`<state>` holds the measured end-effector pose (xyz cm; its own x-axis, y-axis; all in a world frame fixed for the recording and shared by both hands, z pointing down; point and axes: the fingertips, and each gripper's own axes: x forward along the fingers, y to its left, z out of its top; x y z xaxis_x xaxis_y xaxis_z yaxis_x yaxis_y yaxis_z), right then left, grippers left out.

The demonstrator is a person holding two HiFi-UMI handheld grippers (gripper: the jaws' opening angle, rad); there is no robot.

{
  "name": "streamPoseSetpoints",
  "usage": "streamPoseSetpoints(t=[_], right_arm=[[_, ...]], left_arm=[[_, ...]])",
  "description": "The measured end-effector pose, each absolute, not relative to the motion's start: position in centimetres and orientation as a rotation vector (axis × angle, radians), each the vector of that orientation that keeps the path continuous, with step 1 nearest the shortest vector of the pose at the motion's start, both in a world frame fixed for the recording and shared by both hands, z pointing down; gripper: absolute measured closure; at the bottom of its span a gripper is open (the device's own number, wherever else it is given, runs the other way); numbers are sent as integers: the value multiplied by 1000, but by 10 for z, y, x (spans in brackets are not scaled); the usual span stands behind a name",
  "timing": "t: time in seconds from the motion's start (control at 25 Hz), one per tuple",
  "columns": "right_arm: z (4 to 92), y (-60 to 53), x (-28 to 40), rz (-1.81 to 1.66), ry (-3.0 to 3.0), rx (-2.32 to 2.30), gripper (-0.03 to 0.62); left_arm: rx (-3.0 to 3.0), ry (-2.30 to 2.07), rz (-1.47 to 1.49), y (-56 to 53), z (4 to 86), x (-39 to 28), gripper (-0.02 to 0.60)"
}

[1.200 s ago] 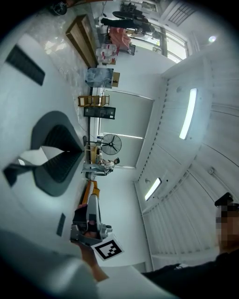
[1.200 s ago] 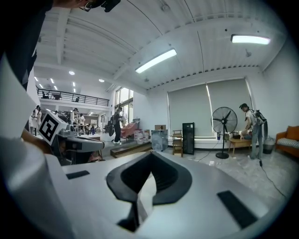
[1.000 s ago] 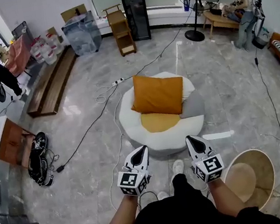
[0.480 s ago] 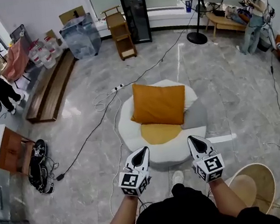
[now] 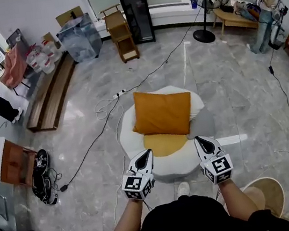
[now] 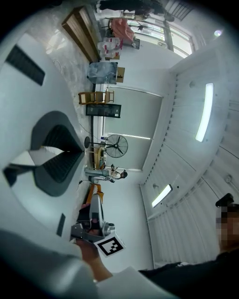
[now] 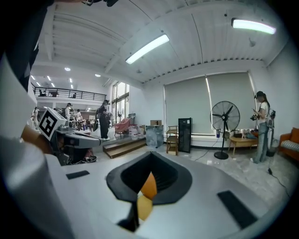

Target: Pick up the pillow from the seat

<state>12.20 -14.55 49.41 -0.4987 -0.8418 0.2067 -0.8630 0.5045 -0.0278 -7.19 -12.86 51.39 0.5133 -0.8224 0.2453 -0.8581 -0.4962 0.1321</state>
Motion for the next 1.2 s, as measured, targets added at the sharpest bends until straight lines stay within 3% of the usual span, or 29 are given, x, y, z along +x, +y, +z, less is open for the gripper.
streamPoseSetpoints(t=[0.56, 1.2], right_arm=[[503, -223, 143, 228, -2601, 1461, 588], [520, -308, 85, 354, -2560, 1564, 588]], left_arm=[[2474, -1463, 213, -200, 516, -52, 571], [2491, -1376, 231, -300, 536, -117, 571]])
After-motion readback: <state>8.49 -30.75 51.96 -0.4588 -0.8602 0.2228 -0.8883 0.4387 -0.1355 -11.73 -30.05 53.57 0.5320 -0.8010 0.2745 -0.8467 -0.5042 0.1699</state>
